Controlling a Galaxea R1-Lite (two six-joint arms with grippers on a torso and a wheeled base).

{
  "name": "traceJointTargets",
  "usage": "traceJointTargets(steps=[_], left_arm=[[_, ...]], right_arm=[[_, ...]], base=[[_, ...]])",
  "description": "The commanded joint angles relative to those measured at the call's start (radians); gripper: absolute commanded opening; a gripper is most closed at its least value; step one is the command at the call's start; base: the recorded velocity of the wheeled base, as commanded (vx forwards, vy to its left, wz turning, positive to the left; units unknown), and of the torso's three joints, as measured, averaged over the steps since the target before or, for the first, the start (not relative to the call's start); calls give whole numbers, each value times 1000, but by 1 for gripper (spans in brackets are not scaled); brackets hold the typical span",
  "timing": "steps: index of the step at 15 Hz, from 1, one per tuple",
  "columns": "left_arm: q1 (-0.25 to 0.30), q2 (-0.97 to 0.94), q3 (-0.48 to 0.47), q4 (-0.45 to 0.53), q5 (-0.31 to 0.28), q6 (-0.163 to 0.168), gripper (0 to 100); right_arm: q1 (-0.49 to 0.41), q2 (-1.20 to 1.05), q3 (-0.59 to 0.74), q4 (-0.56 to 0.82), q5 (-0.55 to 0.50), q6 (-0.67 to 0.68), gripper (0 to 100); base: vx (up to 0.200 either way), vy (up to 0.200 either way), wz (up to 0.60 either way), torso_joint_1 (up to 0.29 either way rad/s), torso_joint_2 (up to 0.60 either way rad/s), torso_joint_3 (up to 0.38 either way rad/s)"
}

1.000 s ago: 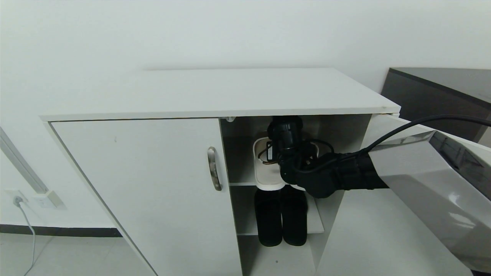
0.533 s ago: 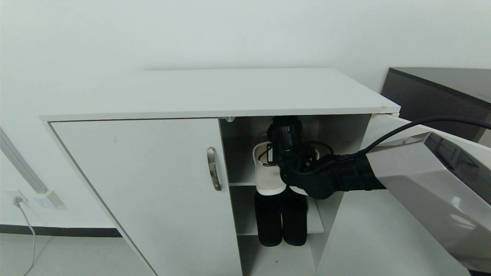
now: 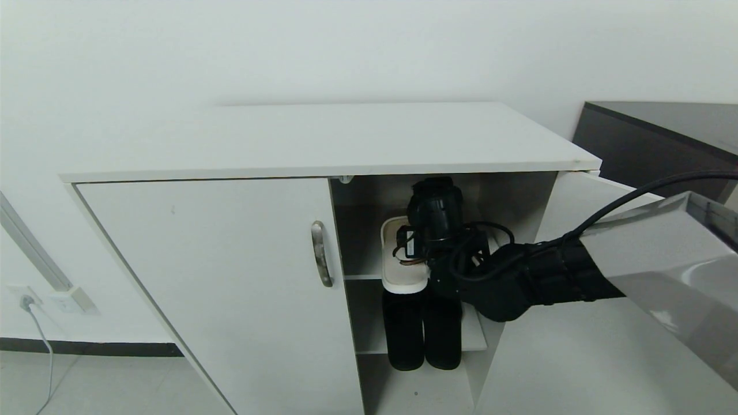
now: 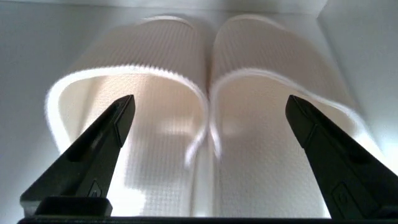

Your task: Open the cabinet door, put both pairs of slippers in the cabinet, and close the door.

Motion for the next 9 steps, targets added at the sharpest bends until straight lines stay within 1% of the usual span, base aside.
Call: traceJointTargets(steps=[1, 4, 8, 9], left_arm=[[0, 0, 1, 0, 0, 0, 0], [0, 0, -1, 0, 0, 0, 0], [0, 0, 1, 0, -1, 2, 0], [0, 0, -1, 0, -1, 2, 0]], right_arm=[[23, -114, 91, -16, -4, 0, 100], [77, -255, 295, -53, 24, 0, 100], [137, -361, 522, -211, 91, -1, 100], [151, -365, 557, -254, 105, -4, 0]], base=[[0, 0, 0, 0, 0, 0], [0, 0, 0, 0, 0, 0], [0, 0, 0, 0, 0, 0], [0, 0, 0, 0, 0, 0]])
